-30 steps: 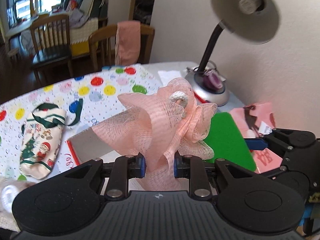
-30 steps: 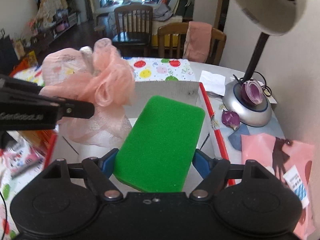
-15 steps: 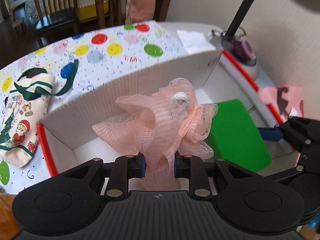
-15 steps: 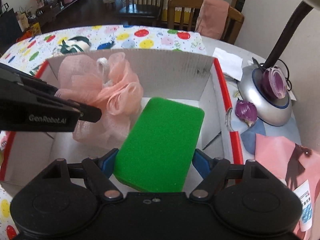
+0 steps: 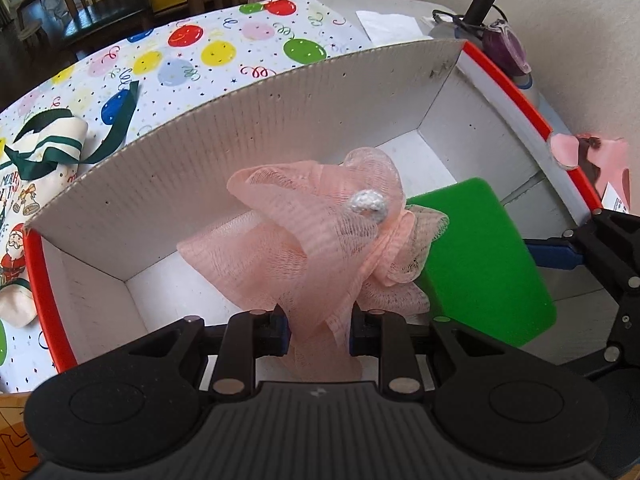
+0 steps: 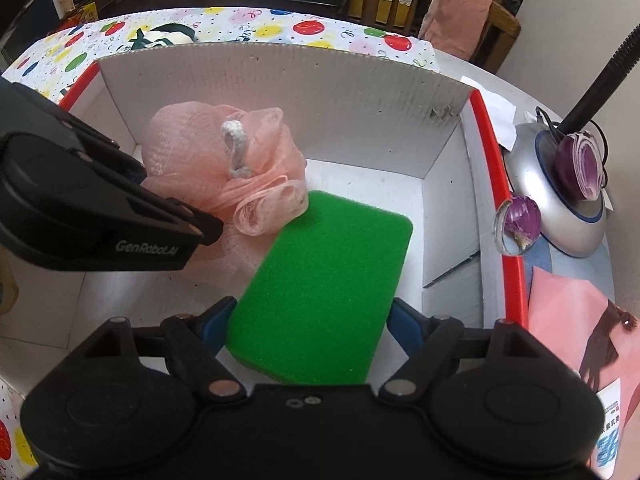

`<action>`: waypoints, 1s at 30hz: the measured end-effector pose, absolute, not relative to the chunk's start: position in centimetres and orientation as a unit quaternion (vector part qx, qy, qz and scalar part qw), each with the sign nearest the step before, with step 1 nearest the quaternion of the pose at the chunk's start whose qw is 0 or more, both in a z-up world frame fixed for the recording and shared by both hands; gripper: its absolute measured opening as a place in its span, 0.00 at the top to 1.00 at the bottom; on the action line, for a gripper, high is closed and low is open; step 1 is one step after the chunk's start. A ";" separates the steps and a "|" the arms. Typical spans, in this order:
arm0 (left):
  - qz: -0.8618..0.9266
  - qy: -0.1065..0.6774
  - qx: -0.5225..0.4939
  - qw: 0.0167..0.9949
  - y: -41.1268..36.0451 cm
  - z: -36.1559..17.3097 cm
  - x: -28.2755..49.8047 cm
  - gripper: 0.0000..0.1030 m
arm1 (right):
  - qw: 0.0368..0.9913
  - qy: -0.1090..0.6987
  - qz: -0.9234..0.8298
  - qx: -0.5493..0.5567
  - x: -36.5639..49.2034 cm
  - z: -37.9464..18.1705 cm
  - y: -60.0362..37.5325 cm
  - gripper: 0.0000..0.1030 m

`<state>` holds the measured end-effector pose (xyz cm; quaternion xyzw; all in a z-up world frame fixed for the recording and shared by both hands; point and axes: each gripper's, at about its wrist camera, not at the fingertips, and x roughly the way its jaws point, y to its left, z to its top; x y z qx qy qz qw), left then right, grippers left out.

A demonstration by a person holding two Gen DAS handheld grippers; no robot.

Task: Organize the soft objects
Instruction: 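Carry the bath puff and green sponge into the shoebox and release both, then withdraw both tools from the shoebox back over the table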

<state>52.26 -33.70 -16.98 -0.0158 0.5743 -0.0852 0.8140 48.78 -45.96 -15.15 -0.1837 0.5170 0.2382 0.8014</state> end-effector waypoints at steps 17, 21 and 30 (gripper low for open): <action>-0.092 0.564 -0.023 0.820 -33.0 -16.0 51.3 0.27 | 0.814 0.493 0.261 -0.164 47.5 -12.8 -46.9 0.10; -0.096 0.552 -0.027 0.828 -32.6 -14.9 50.3 0.27 | 0.821 0.480 0.267 -0.158 46.6 -11.4 -47.1 0.10; -0.113 0.501 -0.045 0.857 -31.4 -10.3 47.0 0.27 | 0.843 0.447 0.272 -0.119 44.2 -7.5 -48.5 0.06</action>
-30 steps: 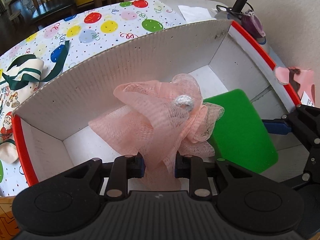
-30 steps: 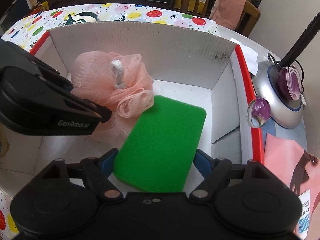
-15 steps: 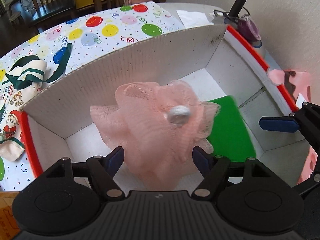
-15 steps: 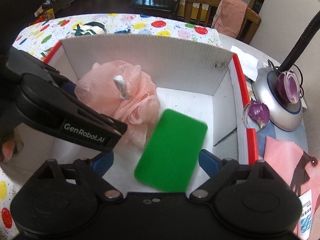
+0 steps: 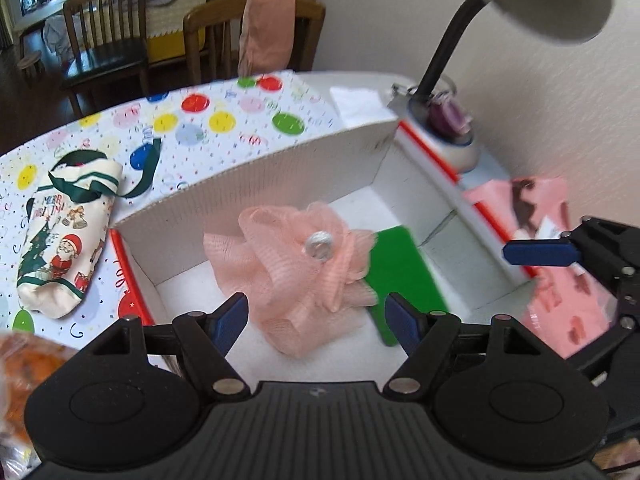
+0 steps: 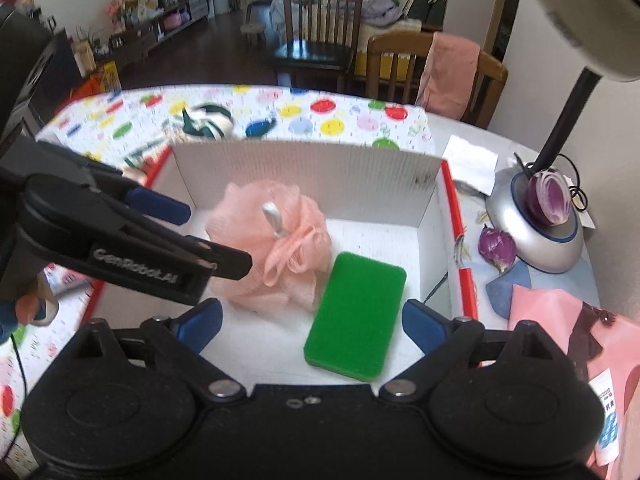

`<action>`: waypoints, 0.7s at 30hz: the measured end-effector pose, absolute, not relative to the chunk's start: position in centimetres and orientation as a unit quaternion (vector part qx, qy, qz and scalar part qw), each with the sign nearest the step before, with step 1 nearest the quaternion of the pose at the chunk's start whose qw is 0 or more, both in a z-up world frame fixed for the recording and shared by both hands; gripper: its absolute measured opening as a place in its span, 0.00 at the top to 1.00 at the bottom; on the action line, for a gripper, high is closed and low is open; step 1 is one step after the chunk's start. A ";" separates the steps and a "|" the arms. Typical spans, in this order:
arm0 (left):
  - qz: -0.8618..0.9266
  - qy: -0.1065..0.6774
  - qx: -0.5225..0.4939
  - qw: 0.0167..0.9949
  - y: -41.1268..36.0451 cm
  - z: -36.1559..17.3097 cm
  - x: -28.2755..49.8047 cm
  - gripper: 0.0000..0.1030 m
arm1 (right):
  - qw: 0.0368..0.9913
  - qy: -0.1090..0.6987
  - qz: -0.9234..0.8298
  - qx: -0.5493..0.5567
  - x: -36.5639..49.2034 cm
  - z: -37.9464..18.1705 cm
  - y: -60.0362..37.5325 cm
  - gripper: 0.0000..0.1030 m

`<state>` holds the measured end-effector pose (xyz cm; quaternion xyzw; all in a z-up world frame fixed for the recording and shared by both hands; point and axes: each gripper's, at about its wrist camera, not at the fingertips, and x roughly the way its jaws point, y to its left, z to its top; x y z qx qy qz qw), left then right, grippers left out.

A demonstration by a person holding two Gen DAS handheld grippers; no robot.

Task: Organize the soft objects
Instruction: 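Withdraw both tools from the shoebox back over the table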

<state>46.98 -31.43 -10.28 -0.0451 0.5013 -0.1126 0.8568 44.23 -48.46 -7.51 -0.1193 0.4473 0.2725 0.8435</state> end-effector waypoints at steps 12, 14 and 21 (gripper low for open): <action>-0.149 0.425 -0.055 0.891 -29.5 -3.4 41.3 0.27 | 0.872 0.401 0.273 -0.066 40.1 -2.1 -48.9 0.05; -0.154 0.411 -0.056 0.897 -28.8 -2.4 40.0 0.27 | 0.876 0.391 0.276 -0.057 39.2 -1.2 -48.6 0.05; -0.159 0.372 -0.064 0.912 -25.0 0.2 35.5 0.27 | 0.885 0.366 0.284 -0.046 35.7 0.9 -46.3 0.04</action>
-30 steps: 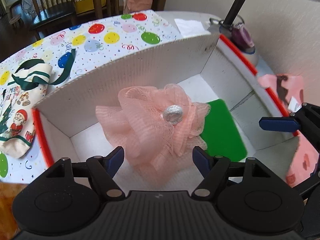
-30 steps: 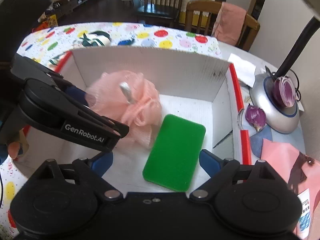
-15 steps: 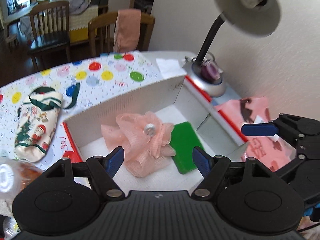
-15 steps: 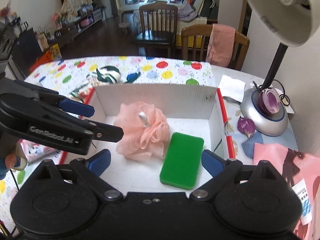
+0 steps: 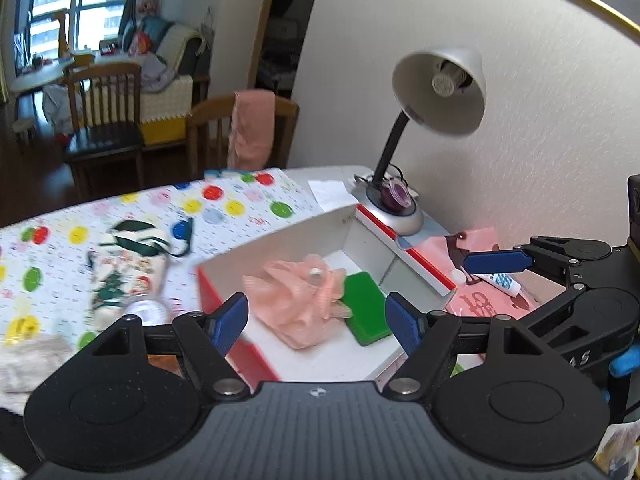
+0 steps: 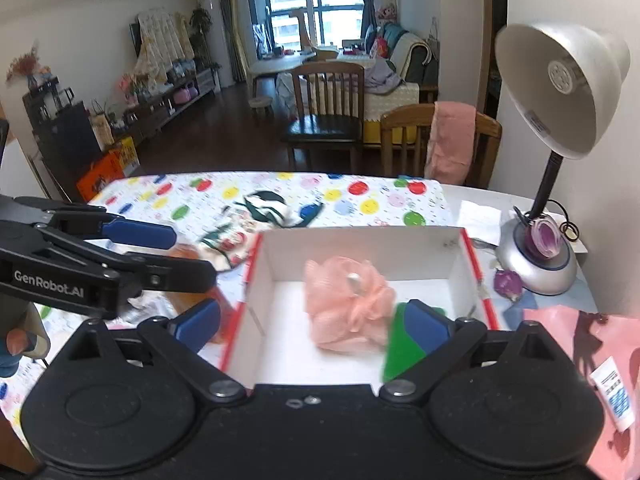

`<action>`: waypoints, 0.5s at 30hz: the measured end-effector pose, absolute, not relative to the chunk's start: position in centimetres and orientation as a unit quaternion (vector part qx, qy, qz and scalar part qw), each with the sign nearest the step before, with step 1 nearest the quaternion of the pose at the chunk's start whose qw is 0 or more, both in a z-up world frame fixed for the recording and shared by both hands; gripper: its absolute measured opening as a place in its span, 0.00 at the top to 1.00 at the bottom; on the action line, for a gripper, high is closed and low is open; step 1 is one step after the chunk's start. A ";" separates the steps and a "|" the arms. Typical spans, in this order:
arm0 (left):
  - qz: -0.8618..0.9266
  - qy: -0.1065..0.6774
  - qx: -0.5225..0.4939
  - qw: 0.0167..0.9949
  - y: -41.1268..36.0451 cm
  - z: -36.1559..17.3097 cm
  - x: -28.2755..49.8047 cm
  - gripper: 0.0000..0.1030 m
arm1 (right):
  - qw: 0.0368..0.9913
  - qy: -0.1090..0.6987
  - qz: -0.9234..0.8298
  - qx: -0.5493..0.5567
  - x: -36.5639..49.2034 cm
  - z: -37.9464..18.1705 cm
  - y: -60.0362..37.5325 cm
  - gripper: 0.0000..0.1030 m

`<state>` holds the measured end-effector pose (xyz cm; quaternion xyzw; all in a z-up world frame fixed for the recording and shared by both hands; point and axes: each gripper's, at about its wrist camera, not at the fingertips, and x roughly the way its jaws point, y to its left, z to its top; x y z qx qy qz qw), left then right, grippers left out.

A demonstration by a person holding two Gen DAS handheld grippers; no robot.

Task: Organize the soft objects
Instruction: 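Withdraw both tools from the shoebox back over the table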

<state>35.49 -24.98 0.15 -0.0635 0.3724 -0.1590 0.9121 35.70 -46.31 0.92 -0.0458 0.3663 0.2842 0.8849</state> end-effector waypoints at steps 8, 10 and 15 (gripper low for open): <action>-0.141 0.340 -0.051 0.929 -18.8 1.7 30.6 0.22 | 0.886 0.350 0.303 -0.003 32.2 2.5 -42.5 0.01; -0.137 0.334 -0.045 0.931 -17.4 1.7 29.5 0.22 | 0.884 0.350 0.309 0.008 31.5 2.5 -41.3 0.00; -0.126 0.325 -0.036 0.937 -13.8 1.6 27.0 0.19 | 0.879 0.348 0.325 0.022 29.9 2.3 -37.8 0.00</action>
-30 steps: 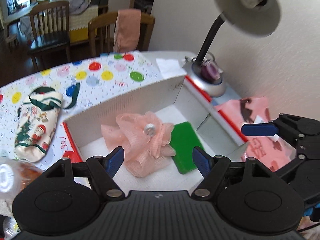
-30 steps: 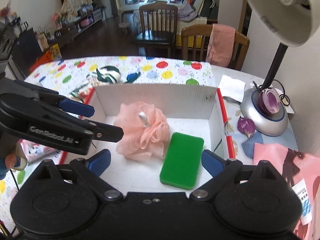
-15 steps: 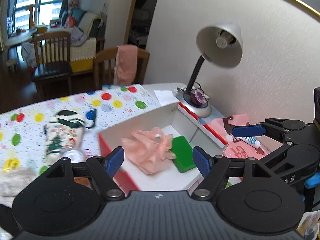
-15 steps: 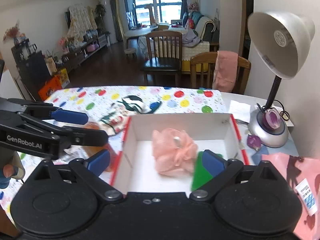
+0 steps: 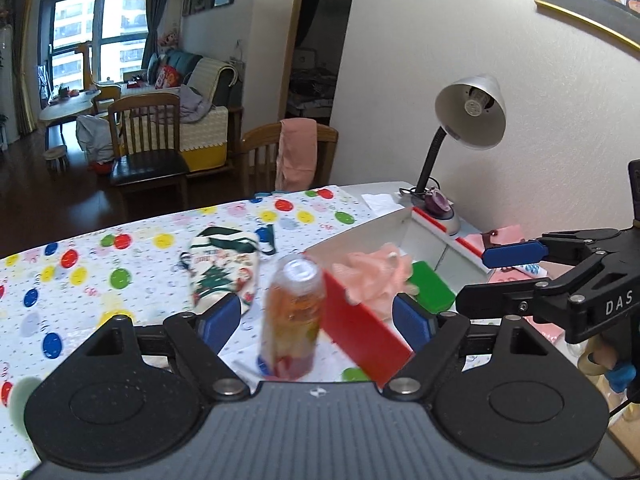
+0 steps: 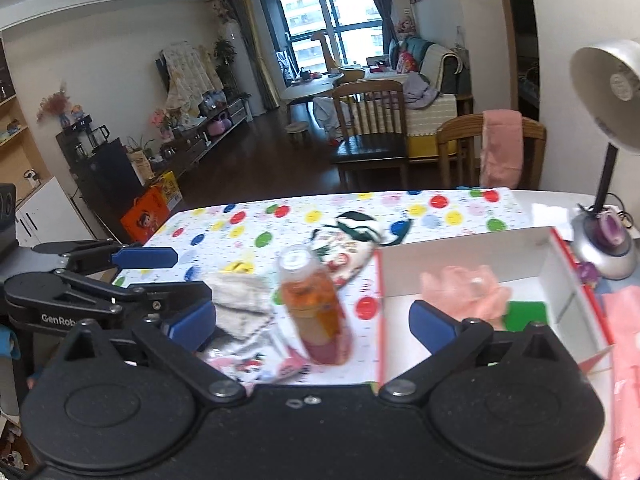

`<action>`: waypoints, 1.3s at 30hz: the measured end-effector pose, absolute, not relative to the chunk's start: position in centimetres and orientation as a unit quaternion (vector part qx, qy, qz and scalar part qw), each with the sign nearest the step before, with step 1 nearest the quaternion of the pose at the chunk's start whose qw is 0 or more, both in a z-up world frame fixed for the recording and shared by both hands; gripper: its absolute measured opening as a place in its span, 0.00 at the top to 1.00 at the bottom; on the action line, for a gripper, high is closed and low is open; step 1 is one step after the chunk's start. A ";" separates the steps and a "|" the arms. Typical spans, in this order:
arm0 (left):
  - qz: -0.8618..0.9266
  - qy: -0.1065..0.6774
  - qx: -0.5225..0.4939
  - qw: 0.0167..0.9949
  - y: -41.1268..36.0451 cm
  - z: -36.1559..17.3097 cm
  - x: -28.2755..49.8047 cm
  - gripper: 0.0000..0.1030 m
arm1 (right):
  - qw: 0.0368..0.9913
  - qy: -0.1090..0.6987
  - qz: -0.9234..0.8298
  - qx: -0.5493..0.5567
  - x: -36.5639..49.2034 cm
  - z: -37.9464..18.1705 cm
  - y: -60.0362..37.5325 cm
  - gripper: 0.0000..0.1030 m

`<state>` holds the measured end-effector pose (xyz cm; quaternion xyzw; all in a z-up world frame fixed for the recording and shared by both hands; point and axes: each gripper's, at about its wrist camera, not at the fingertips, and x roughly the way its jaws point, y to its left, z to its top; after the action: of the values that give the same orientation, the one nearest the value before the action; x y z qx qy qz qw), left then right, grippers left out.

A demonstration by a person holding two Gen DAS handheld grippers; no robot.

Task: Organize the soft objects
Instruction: 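Withdraw both tools from the shoebox back over the table, then grasp the white tissue with the left tool while the right tool grasps the panda snack bag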

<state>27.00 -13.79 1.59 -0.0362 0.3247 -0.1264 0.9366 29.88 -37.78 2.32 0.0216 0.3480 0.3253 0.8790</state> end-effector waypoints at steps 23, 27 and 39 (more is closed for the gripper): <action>-0.105 0.341 -0.051 0.933 0.5 -6.7 19.6 0.00 | 0.871 0.408 0.273 0.008 25.9 -5.8 -25.1 0.00; -0.110 0.353 -0.057 0.927 2.0 -9.2 18.6 0.00 | 0.873 0.419 0.247 0.014 26.5 -7.9 -23.8 0.00; -0.136 0.392 -0.030 0.909 3.2 -15.9 16.6 0.00 | 0.862 0.480 0.160 0.041 29.9 -14.0 -19.9 0.00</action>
<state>16.56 3.22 -15.87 -0.0299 0.3920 -0.1359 0.9094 29.91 -19.88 -14.03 0.0411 0.4797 0.1599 0.8618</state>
